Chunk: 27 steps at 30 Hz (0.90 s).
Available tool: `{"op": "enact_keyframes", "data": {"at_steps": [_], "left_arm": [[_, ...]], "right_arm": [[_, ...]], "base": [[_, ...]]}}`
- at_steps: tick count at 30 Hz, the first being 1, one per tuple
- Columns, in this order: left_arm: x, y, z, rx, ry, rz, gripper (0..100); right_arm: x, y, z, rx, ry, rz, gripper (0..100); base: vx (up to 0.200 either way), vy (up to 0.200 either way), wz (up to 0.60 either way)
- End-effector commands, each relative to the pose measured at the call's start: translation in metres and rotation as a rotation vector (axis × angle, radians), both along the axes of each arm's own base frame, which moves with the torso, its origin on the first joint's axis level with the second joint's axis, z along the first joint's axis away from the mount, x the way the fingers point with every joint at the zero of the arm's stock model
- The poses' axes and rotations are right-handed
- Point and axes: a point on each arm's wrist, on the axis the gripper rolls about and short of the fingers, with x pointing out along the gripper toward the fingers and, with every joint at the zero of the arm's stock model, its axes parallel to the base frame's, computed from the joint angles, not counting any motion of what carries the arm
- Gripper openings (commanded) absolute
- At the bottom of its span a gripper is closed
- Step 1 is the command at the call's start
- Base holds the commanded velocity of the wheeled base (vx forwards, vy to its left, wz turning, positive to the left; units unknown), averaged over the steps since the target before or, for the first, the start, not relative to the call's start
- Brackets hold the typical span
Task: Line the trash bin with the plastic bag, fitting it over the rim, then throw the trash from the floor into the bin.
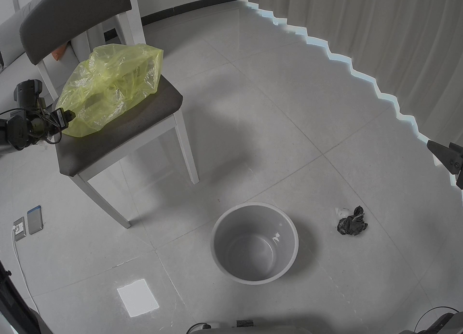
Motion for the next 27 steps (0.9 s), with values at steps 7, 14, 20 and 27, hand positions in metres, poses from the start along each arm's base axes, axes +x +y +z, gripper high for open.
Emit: {"op": "enact_keyframes", "data": {"at_steps": [7,14,20,27], "left_arm": [[0.010,0.010,-0.006,0.015,0.005,0.045,100],[0.007,0.022,0.003,0.031,-0.021,0.084,0],[0.007,0.010,0.023,0.044,-0.082,0.045,0],[-0.073,-0.131,0.137,0.094,-0.385,-0.453,0]], "right_arm": [[-0.002,0.000,0.001,0.001,-0.010,0.002,100],[-0.006,0.000,0.001,0.005,-0.020,0.014,100],[-0.006,0.003,0.009,0.011,-0.051,0.045,100],[0.008,0.029,0.044,0.024,-0.121,0.197,100]], "base": [[0.000,0.000,0.00],[0.000,0.000,0.00],[0.000,0.000,0.00],[0.000,0.000,0.00]]}}
